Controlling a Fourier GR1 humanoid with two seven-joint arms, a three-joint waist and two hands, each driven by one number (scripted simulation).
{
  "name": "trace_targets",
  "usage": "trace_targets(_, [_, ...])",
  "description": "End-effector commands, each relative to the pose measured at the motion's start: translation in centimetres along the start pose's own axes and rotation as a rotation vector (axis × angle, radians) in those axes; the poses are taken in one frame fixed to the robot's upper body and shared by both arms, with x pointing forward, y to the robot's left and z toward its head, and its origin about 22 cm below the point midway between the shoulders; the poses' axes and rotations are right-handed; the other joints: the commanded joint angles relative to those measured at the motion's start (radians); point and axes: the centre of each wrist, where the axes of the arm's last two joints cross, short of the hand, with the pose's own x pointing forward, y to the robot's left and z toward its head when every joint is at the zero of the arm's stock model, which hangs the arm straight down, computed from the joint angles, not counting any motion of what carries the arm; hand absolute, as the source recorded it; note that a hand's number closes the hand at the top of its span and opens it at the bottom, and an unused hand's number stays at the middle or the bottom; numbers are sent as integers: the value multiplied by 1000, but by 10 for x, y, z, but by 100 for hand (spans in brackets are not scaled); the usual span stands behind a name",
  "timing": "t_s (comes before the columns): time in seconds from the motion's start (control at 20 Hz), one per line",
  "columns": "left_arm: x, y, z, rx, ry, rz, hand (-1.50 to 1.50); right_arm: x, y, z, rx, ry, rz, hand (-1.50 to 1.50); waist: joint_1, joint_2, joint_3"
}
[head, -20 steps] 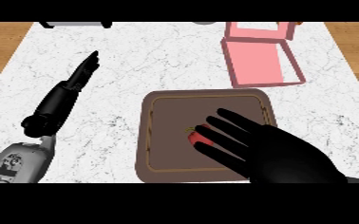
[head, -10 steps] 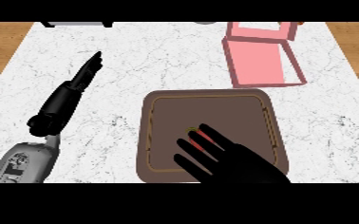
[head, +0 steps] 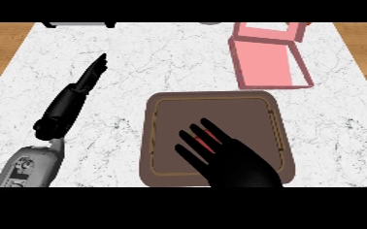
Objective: Pick the bell pepper from the tray and place it in the cardboard box
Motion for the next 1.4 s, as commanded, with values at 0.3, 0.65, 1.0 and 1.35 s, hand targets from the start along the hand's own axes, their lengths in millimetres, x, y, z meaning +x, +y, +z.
trace_targets(0.3, [2, 6, 11, -14, -14, -1, 0, 0, 20, -32, 25, 65, 53, -150, 2, 0, 0])
trace_targets(0.65, [-1, 17, 7, -6, -10, -9, 0, -12, 51, -43, 48, 18, 26, -150, 2, 1, 0])
trace_targets(1.0, [11, 16, -1, -19, -15, 9, 0, -9, 64, -53, 52, 49, 50, -150, 2, 0, 0])
trace_targets(1.35, [1, -11, -3, -7, -18, 0, 0, -35, 55, -60, 46, 94, 60, -150, 0, 0, 0])
